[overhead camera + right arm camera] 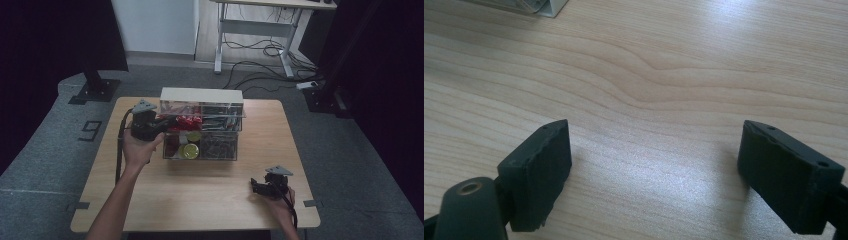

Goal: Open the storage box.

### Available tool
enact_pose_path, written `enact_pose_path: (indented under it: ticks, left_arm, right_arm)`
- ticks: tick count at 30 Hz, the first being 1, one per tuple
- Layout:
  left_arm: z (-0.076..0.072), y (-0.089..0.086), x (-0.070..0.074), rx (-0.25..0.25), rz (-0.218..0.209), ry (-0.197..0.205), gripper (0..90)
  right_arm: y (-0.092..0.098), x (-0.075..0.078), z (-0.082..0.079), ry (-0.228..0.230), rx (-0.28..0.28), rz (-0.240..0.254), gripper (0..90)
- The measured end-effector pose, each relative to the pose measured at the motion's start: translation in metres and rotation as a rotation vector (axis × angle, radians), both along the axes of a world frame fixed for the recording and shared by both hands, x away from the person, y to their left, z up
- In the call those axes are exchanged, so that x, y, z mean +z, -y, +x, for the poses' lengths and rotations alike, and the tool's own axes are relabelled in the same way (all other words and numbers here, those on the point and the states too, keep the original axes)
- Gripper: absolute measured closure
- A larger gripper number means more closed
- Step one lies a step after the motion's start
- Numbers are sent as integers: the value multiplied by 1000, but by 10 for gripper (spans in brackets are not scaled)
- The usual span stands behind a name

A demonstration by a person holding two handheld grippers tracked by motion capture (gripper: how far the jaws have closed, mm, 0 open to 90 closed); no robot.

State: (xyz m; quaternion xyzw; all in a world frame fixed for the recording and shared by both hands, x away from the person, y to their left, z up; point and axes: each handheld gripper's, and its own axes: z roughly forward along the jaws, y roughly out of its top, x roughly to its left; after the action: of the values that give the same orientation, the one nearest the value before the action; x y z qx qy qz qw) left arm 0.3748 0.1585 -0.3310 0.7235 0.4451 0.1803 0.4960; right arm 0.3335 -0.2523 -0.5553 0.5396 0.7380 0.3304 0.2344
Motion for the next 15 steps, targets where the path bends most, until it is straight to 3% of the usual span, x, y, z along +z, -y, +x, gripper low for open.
enact_pose_path:
  ticks: [15]
  left_arm:
    - [13,-6,8,15,-29,-8,900]
  right_arm:
    - [0,0,0,0,0,0,138]
